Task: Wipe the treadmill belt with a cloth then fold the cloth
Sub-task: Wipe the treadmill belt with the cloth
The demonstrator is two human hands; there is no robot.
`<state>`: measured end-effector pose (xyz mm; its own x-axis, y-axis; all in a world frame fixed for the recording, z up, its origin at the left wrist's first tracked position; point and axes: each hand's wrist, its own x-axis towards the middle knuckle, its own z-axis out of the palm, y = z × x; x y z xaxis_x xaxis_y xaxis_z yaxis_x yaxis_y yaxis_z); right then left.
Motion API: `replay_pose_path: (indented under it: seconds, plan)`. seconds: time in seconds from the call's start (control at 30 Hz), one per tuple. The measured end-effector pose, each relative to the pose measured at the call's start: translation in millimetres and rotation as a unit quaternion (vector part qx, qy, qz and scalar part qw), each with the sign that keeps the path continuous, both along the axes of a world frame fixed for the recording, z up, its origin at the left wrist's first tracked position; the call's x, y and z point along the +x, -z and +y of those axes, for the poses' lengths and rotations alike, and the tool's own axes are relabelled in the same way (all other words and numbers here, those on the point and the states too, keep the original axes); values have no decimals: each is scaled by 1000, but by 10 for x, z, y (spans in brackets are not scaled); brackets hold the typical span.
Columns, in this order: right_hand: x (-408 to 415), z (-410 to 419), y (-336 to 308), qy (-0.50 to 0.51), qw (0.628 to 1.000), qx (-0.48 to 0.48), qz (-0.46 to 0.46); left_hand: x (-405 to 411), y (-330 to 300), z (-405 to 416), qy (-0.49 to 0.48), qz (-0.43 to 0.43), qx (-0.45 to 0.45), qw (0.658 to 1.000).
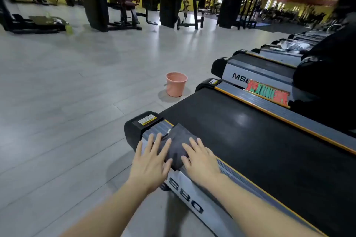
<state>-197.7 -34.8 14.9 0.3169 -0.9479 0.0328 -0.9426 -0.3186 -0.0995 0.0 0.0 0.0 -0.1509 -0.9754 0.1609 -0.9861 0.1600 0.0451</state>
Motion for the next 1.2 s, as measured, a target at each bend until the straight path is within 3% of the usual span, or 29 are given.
replay_pose_path:
  seconds: [0.2,0.5,0.73,1.0,1.2]
  plan:
    - [84,-641,509,-52,996,70,15,-73,503,-345,-12,-26,22,999]
    - [-374,-524,527,-34,997,-71,15,-401,450,-288,12,-57,54,997]
    - [-2047,442,457,102,987,-127,10,-1473,-10,-336,165,-52,13,985]
    - [-3969,1571,119,290,947,-108,-81,-3685,-218,-125,403,-101,-49,908]
    - [-5353,2053,13,384,910,-127,-87,-4972,-145,-63,419,-77,-31,904]
